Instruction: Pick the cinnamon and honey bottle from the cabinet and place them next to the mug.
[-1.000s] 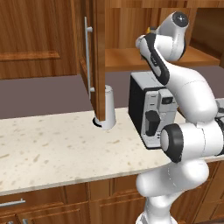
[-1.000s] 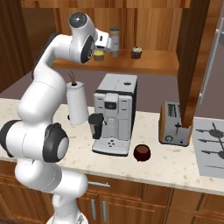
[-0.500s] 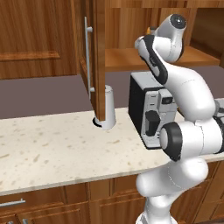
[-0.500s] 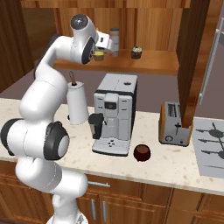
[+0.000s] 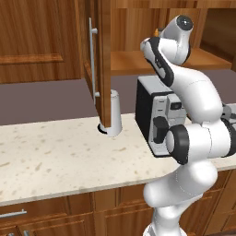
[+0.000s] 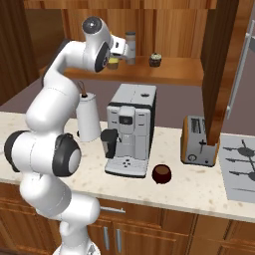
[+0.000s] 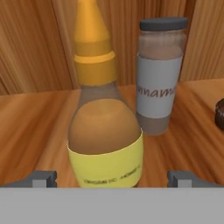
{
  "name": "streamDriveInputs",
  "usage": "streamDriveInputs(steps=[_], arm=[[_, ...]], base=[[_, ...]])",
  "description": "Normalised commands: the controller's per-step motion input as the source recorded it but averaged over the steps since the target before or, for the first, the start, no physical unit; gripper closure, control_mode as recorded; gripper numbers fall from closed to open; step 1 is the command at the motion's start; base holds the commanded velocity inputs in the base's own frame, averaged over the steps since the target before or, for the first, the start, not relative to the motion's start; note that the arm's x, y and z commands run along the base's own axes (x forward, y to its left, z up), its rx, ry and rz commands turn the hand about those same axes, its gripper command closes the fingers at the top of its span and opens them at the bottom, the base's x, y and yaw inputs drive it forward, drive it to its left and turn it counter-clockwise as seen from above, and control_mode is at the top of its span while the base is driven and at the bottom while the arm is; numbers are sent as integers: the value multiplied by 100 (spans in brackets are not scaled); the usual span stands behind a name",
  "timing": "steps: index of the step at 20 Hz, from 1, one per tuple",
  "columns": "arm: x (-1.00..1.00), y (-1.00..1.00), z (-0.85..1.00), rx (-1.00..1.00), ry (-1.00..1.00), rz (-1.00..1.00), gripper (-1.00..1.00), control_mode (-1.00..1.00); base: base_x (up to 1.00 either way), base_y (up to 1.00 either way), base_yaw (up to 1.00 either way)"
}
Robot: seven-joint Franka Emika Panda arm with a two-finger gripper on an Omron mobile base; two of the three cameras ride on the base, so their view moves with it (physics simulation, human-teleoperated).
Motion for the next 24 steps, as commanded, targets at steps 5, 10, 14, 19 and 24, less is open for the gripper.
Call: streamDriveInputs(steps=[5, 10, 14, 19, 24], arm=[[13, 0, 0, 0, 0, 0, -100, -100], [12, 0, 0, 0, 0, 0, -100, -100], [10, 0, -3, 0, 0, 0, -100, -100], [2, 0, -1, 0, 0, 0, -100, -100], [0, 0, 0, 0, 0, 0, -100, -100]], base=[[0, 0, 0], [0, 0, 0], [0, 0, 0], [0, 0, 0], [0, 0, 0]])
